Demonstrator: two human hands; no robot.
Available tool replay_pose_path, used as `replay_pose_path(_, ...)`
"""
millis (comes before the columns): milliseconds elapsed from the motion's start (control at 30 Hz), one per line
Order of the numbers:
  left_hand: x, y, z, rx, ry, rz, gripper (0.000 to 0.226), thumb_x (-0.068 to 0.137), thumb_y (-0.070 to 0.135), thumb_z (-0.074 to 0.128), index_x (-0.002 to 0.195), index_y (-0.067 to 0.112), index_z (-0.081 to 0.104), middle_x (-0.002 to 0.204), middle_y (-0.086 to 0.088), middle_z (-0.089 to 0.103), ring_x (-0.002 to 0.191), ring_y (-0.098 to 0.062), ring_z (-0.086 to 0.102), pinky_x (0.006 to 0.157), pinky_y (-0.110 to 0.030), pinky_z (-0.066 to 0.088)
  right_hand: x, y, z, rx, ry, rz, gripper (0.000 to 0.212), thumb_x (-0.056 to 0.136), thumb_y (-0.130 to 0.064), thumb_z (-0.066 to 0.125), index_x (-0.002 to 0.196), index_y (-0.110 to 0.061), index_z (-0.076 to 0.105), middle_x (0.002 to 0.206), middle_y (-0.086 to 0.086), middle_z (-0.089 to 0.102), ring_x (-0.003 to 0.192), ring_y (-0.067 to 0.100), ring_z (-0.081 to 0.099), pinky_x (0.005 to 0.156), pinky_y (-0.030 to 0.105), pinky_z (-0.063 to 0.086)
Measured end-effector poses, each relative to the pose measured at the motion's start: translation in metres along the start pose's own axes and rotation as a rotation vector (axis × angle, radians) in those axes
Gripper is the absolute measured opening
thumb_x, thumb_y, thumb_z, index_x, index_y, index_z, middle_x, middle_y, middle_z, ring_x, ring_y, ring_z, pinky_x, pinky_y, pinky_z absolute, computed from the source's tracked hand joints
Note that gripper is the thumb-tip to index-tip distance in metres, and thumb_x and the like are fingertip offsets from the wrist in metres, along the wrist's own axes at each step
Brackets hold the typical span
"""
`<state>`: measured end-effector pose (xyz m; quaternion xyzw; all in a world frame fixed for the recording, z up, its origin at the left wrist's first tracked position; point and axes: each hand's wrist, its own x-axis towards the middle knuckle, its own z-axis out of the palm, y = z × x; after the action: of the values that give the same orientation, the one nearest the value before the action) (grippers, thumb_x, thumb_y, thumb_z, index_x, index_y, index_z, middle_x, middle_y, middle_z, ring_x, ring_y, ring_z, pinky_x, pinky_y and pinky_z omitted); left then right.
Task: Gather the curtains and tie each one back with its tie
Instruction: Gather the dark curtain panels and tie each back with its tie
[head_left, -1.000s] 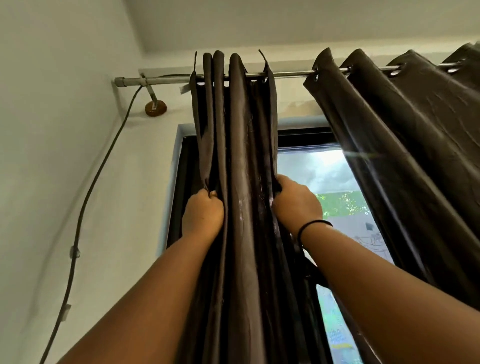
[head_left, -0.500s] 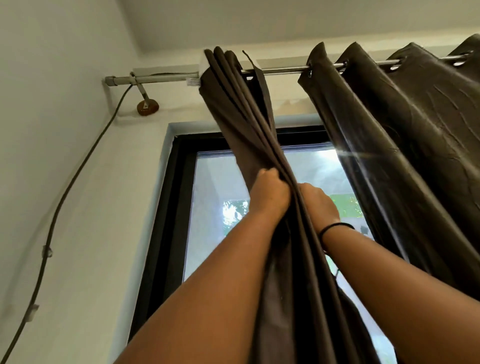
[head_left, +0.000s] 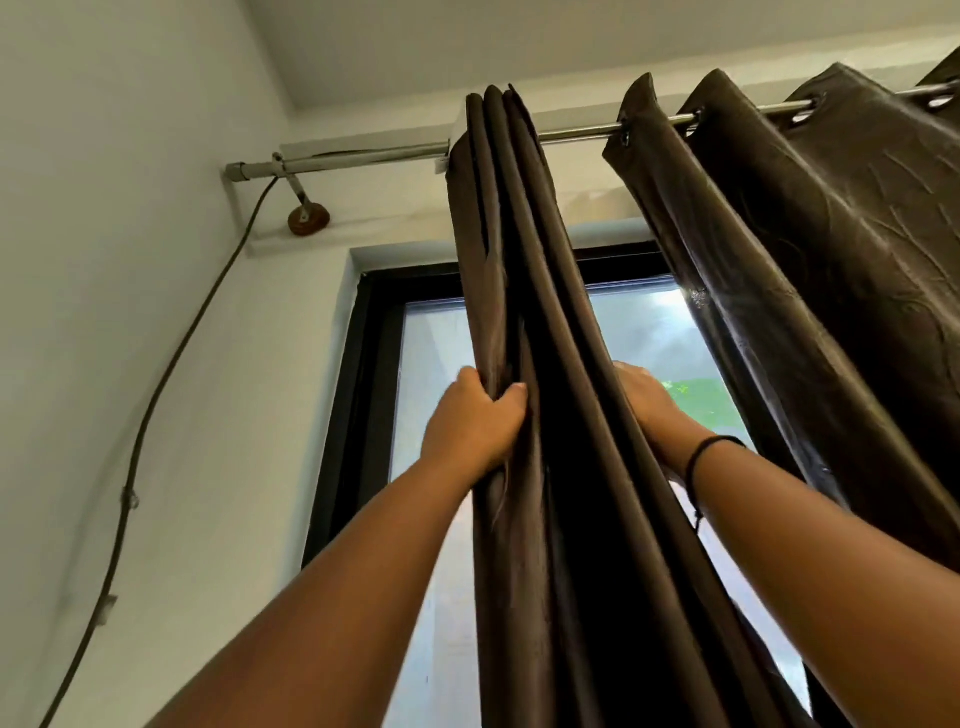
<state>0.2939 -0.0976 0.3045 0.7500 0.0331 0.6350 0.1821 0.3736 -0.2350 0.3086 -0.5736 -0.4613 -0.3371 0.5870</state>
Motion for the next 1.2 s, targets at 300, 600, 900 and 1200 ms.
replay_pose_path(300,-0.019,-0.026,-0.054,-0.373,-0.267,-0.131,0.048,0.088,0.044,0.060,0.119,0.025,0.029,0.122,-0.007,0.052,0.106,-0.026,0.059,0.089,-0.047,0.052,0.000,-0.043,0.064,0.320,-0.289,0.220,0.108,0.048,-0.078,0.073,0.132,-0.017,0.042,0.111,0.012,0.066,0.088,0.030,0.071,0.081,0.045,0.057)
replay_pose_path(600,-0.056,-0.086,-0.090,-0.344,-0.257,0.087,0.047,0.088,0.018,0.059,0.131,0.021,0.041,0.098,0.010,0.058,0.082,-0.007,0.059,0.068,-0.022,0.048,-0.017,-0.093,0.153,-0.548,-0.203,0.017,0.031,0.095,-0.007,0.041,0.120,0.005,0.056,0.124,0.021,0.058,0.116,0.036,0.054,0.089,0.034,0.044)
replay_pose_path(900,-0.053,-0.142,-0.164,-0.384,-0.155,-0.063,0.111,0.056,0.058,0.076,0.145,0.021,0.021,0.135,-0.001,0.041,0.112,-0.014,0.050,0.091,-0.028,0.046,-0.016,-0.167,0.239,-0.776,-0.285,-0.222,0.034,0.100,-0.005,0.031,0.124,0.005,0.052,0.132,0.019,0.054,0.121,0.035,0.051,0.095,0.040,0.041)
replay_pose_path(1200,-0.051,-0.147,-0.142,-0.333,-0.315,-0.237,0.072,0.062,0.015,0.064,0.129,0.012,0.038,0.099,-0.010,0.059,0.086,-0.024,0.062,0.068,-0.032,0.052,-0.045,-0.128,0.221,-0.121,-0.262,0.180,0.035,0.097,-0.031,0.048,0.117,-0.004,0.055,0.114,0.017,0.063,0.099,0.034,0.063,0.077,0.041,0.057)
